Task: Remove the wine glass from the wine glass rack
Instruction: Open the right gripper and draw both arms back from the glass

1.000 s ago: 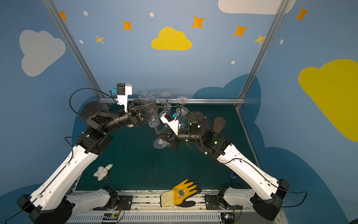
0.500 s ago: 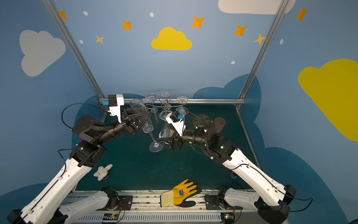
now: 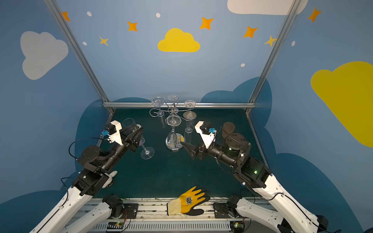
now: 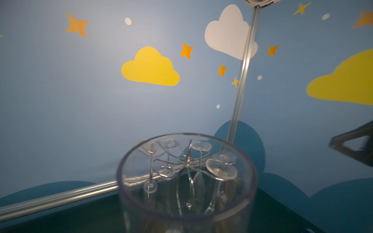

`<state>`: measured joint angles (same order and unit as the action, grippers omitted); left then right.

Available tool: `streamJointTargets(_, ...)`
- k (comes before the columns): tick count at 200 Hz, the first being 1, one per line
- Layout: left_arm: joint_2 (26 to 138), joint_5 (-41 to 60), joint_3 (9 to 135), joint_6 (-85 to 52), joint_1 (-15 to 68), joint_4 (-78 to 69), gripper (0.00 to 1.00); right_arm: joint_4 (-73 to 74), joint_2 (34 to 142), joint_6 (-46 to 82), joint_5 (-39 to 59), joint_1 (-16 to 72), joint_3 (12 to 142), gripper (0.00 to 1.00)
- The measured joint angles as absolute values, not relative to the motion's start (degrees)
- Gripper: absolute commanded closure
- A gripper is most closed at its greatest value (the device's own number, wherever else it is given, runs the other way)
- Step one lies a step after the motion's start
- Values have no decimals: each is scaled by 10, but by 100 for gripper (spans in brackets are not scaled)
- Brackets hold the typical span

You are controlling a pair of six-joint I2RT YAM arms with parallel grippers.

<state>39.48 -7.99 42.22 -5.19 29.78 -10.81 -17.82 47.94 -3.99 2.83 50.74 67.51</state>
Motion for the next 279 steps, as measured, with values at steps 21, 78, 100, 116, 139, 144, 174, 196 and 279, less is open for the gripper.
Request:
streamJointTargets(21, 427, -123, 376, -24, 282, -166, 54, -182, 458, -40, -5, 507, 657, 13)
streamJointTargets(78, 593, -143, 358, -15, 180, -326, 53, -197, 398, -23, -90, 505, 601, 13)
streamJointTargets(100, 681, -132, 377, -20, 149, -380, 54, -199, 380, -24, -126, 502, 579, 12)
streamJointTargets(116, 747, -123, 400, -20, 134, -418, 54, -194, 378, -29, -152, 494, 566, 12)
streamJointTargets(139, 837, -112, 444, -18, 124, -469, 54, -158, 377, -39, -193, 483, 531, 12)
streamJointTargets(144, 856, -110, 454, -17, 122, -480, 54, -144, 375, -42, -202, 480, 519, 12)
streamJointTargets(174, 966, -96, 518, -12, 116, -550, 54, -81, 372, -52, -237, 453, 454, 12)
streamJointTargets(196, 1038, -88, 562, -6, 111, -598, 54, -65, 385, -51, -239, 413, 449, 12)
streamJointTargets(279, 1190, -81, 655, 13, 104, -660, 54, -52, 418, -25, -202, 329, 449, 12)
